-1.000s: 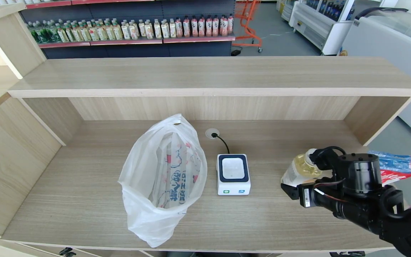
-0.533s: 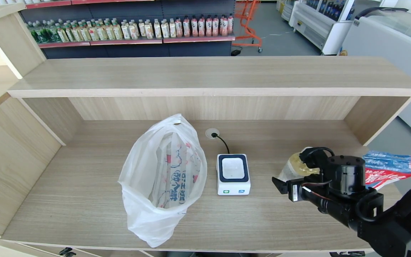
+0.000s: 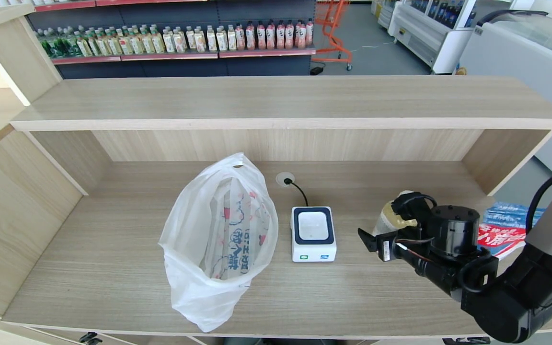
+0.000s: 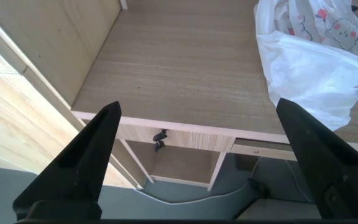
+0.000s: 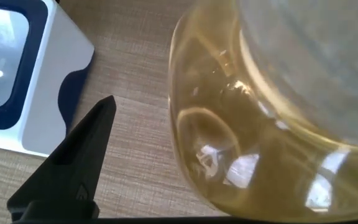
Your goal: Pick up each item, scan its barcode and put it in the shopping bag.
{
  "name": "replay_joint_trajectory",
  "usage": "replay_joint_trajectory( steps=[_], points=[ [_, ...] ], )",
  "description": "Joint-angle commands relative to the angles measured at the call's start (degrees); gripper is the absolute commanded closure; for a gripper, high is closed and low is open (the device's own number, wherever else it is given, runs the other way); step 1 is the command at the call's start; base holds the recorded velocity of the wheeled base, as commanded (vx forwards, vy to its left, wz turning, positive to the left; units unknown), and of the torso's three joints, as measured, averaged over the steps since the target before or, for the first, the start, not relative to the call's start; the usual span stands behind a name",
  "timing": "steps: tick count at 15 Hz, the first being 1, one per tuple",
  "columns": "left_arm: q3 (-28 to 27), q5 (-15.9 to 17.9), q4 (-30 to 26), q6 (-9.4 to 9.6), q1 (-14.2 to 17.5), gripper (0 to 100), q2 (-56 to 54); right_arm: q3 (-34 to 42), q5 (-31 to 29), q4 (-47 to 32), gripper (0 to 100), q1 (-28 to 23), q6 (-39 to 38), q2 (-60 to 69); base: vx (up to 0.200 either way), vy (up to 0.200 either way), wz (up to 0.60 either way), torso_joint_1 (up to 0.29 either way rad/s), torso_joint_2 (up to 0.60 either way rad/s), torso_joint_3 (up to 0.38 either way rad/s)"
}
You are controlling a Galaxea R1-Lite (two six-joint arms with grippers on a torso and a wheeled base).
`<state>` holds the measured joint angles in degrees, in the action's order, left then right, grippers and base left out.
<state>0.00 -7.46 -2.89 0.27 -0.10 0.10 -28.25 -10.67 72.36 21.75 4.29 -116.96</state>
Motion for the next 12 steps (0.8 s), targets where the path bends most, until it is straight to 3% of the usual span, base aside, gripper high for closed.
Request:
replay_joint_trajectory(
  steps=[1, 3, 4, 12],
  points=[
    [0.0, -0.01, -0.01, 0.0, 0.01, 0, -0.01, -0.41, 0.12, 0.59, 0, 0.05, 0.19, -0.99, 0.0, 0.0, 0.0, 0.0, 0.0, 0.0],
    [0.0, -0.01, -0.01, 0.0, 0.01, 0, -0.01, -0.85, 1.09, 2.87, 0, 0.05, 0.1, -1.61, 0.0, 0.0, 0.0, 0.0, 0.0, 0.0],
    [0.0, -0.01, -0.01, 0.0, 0.01, 0, -0.01, -0.93, 2.58, 3.93, 100, -0.13, 0.19, -1.7, 0.0, 0.0, 0.0, 0.0, 0.0, 0.0],
    [0.0, -0.01, -0.01, 0.0, 0.01, 0, -0.01, -3.92, 3.99, 4.63, 100, -0.48, 5.2, -2.14, 0.0, 0.0, 0.0, 0.0, 0.0, 0.0]
  ],
)
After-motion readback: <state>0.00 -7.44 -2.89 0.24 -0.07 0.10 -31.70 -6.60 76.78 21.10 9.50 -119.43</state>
